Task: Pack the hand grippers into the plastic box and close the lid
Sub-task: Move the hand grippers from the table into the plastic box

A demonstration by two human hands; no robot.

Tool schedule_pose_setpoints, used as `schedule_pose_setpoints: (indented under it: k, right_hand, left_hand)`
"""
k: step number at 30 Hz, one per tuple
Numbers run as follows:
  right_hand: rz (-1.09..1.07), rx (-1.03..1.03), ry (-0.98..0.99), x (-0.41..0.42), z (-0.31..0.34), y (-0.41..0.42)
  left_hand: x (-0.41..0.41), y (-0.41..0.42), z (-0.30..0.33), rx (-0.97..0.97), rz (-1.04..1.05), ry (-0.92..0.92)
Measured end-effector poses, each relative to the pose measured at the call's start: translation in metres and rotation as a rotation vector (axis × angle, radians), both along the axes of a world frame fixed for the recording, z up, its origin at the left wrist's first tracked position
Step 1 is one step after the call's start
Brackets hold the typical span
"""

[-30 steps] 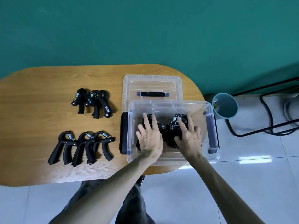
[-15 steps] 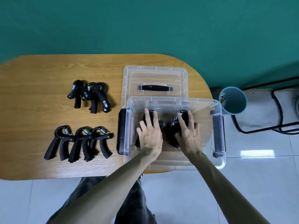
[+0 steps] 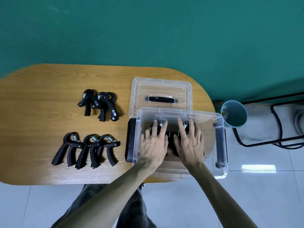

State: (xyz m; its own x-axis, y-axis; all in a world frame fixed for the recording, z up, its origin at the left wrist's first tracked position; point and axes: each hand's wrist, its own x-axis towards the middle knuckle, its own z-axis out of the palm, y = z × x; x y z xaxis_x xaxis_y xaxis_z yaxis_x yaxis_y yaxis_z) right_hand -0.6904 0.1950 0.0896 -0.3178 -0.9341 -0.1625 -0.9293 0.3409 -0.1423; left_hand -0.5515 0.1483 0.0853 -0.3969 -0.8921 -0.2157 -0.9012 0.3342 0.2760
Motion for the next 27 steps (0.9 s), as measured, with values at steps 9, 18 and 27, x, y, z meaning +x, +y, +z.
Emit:
schedule_pose_setpoints:
  k: [9, 18, 27]
  right_hand:
    - [0.142, -0.074, -0.008, 0.067, 0.061, -0.041]
    - [0.355, -0.084, -0.034, 0.179, 0.072, -0.098]
    - [0.458, 0.037, 0.026, 0.272, 0.032, -0.15]
  left_hand:
    - [0.066, -0.047, 0.053, -0.185, -0.086, 0.069]
    - [0.197, -0.068, 0.045, 0.002, 0.182, -0.035]
    - [0.309, -0.076, 0.006, 0.21, 0.294, -0.045]
